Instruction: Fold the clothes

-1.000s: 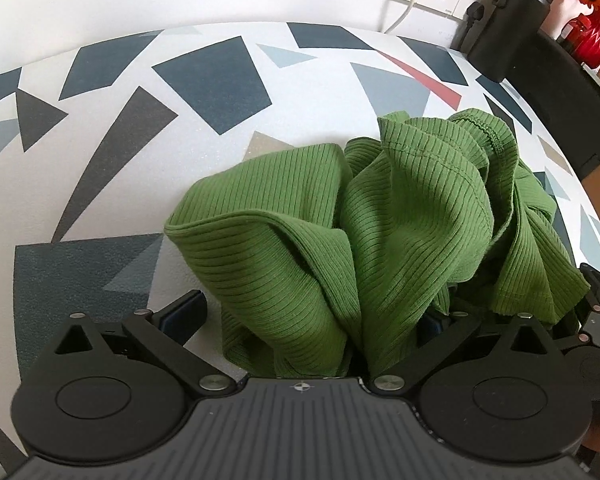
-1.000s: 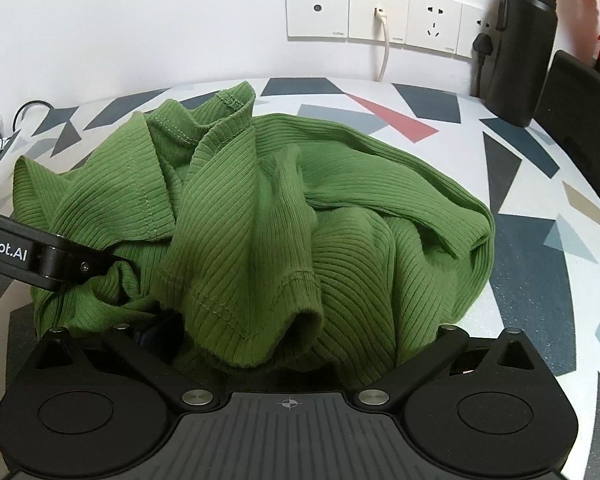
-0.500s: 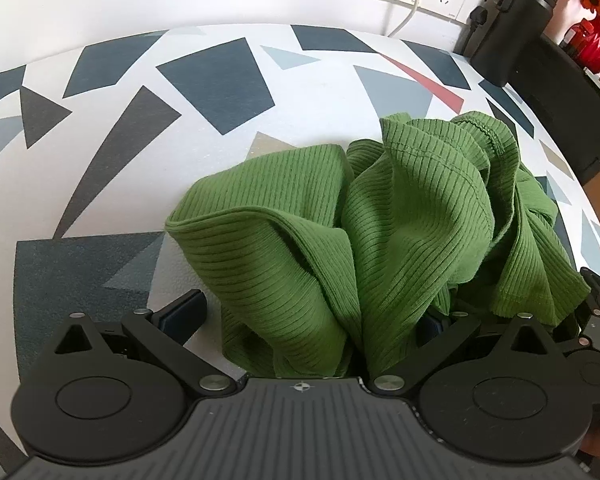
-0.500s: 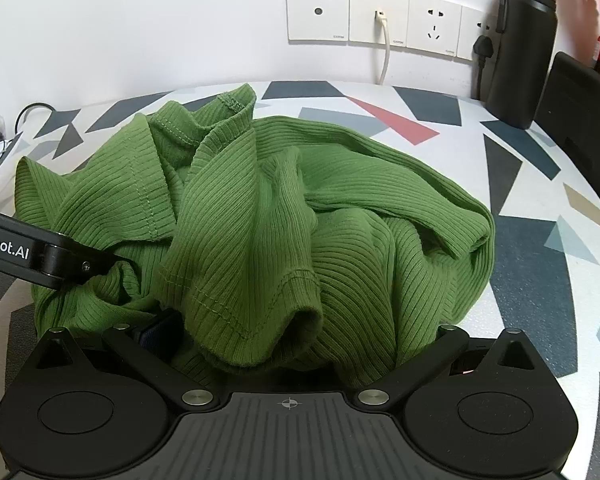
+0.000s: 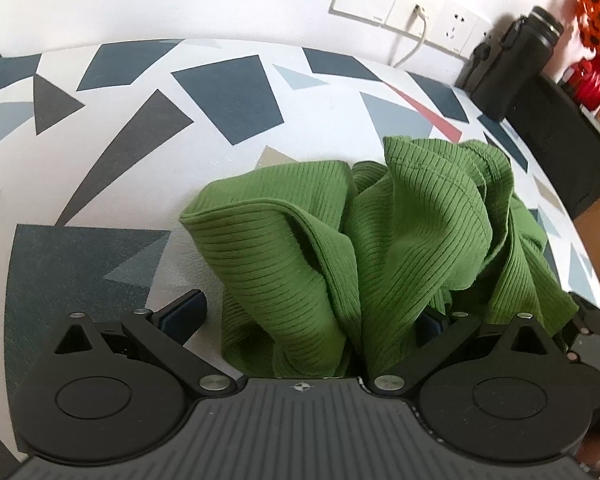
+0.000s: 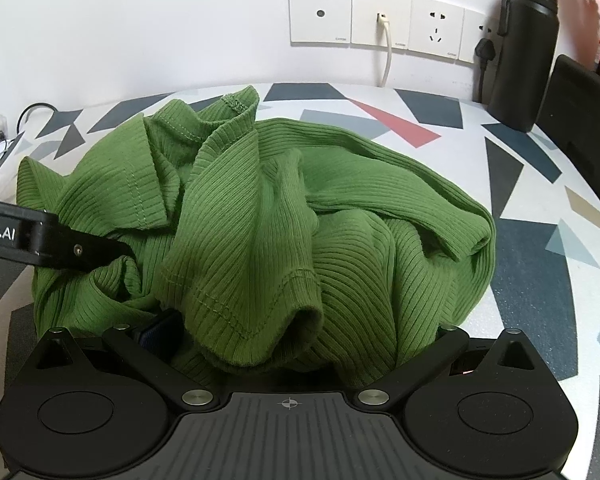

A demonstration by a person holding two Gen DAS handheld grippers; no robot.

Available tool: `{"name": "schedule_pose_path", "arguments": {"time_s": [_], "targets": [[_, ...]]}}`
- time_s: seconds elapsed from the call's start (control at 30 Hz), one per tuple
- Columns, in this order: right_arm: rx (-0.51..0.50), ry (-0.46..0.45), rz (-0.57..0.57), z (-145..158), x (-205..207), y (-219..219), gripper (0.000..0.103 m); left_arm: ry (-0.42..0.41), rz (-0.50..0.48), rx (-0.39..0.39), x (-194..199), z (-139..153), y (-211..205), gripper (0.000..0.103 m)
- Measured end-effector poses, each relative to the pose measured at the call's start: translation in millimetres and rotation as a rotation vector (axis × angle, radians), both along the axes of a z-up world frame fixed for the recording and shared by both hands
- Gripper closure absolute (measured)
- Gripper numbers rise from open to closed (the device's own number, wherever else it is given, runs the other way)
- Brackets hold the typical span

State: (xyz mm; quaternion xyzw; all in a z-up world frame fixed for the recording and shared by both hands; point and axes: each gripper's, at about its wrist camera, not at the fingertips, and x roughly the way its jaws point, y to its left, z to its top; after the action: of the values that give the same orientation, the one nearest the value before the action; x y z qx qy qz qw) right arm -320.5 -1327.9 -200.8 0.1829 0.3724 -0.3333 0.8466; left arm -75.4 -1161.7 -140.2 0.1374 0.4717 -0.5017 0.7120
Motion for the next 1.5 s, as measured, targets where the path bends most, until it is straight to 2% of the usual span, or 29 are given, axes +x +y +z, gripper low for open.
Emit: {"name": "schedule_pose_path", "arguments": {"time_s": [0.13, 0.43, 0.57, 0.83, 1.27, 1.5], "targets": [[-0.003, -0.005, 0.002, 0, -1, 0, 0.001, 0.022, 0.038, -0.027, 2, 0, 3, 0.001], [-0.032, -0.035, 0.005, -3, -7, 5, 0.001, 0.009, 0.023, -0.032, 0, -1, 5, 0.001], [-0.049, -0.052, 0.007, -4, -10, 8, 0.001, -0.001, 0.019, -0.028, -1, -1, 5, 0.001], [-0.095, -0.094, 0.018, -8, -17, 14, 0.001, -0.087, -0.011, 0.019, -15, -1, -1, 0.000], [-0.115, -0.116, 0.021, -10, -19, 16, 0.001, -0.088, -0.004, 0.036, -16, -1, -3, 0.000], [-0.097, -0.097, 0.033, -7, -18, 14, 0.001, -0.083, -0.005, 0.039, -16, -1, -4, 0.000]]}}
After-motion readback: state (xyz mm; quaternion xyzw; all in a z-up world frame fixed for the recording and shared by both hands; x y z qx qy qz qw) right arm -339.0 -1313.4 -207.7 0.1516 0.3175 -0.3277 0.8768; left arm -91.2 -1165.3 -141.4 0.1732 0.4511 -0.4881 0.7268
